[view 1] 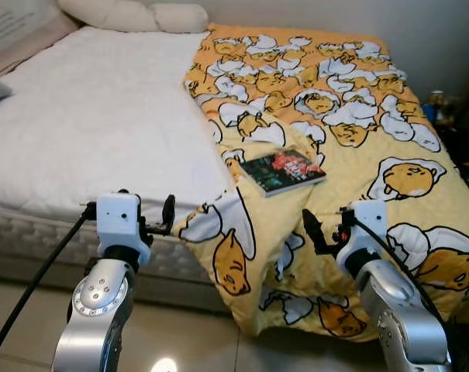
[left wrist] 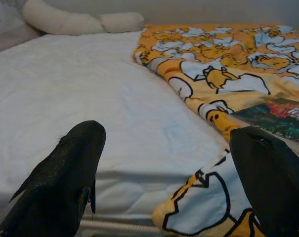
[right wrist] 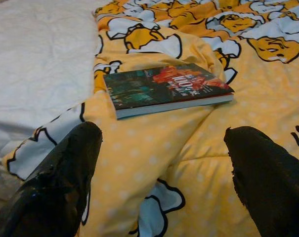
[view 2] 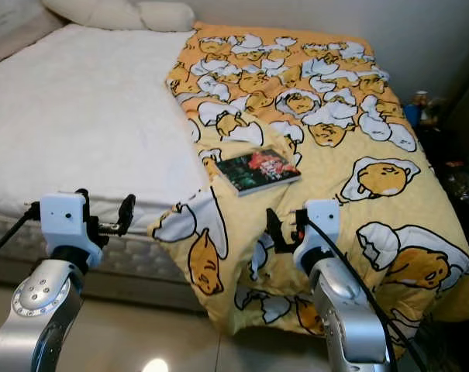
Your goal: Clean up the room
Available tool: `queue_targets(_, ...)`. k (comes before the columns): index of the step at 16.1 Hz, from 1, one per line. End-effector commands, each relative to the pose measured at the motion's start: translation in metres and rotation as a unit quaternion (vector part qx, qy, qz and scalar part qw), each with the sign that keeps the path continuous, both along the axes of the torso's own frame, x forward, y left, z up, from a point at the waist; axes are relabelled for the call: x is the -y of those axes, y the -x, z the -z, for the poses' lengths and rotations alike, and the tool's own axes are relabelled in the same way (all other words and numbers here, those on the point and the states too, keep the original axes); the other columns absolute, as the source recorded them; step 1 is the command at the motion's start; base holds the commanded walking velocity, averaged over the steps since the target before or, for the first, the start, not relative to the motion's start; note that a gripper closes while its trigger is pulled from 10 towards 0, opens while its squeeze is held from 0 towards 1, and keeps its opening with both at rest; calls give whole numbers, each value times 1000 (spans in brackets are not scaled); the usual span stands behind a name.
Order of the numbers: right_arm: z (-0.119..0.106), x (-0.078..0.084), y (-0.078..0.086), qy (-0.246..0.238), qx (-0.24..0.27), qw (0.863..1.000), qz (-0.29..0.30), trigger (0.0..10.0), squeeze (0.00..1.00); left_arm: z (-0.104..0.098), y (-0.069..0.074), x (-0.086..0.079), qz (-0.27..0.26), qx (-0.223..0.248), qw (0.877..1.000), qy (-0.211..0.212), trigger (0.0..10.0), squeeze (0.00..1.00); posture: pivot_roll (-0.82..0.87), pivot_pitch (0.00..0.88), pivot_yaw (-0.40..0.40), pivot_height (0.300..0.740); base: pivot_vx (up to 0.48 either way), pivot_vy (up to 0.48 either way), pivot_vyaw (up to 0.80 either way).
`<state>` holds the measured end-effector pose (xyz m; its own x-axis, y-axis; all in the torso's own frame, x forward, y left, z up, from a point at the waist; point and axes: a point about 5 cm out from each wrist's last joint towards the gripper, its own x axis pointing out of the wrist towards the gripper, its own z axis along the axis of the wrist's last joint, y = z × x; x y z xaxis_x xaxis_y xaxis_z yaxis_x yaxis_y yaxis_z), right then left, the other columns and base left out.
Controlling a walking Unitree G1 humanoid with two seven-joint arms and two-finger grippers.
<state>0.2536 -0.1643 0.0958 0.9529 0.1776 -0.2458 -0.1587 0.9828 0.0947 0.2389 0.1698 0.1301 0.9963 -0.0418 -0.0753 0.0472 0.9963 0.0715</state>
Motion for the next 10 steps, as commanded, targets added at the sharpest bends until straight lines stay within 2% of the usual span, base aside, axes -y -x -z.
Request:
queue_targets(1, -2, 4, 1, 1, 0, 1000, 6, 10000, 0, 2, 1, 4, 13, -4, 1000, -3, 10000, 1000, -85, 46, 2, 740, 428, 0, 0)
queue_targets(3, -1, 2, 3, -4, -4, 1000, 5, 10000, 0, 4, 3, 6, 25, -8, 1000, -14, 10000, 1000, -86, 43, 5, 740, 435, 0, 0)
queue_targets(4, 0, 1, 4, -23, -7, 1000, 3, 10000, 106, 5, 3, 6, 29, -10, 999, -12, 10000, 1000, -86, 39, 8, 740, 431, 0, 0)
queue_targets(5, -2, 3, 4, -54, -8, 998, 13, 10000, 1000, 4, 2, 6, 36, -9, 999, -9, 10000, 1000, -89, 37, 13, 740, 442, 0, 0)
queue_targets(7, -4, 3, 1, -42, -2, 999, 11, 10000, 1000, 3, -1, 6, 37, -7, 999, -12, 10000, 1000, -91, 26, 17, 740, 437, 0, 0)
queue_targets(10, -8, 2, -12, -32, 0, 999, 0, 10000, 1000, -1, -14, 4, 33, 2, 999, -12, 10000, 1000, -83, 6, 10, 740, 435, 0, 0)
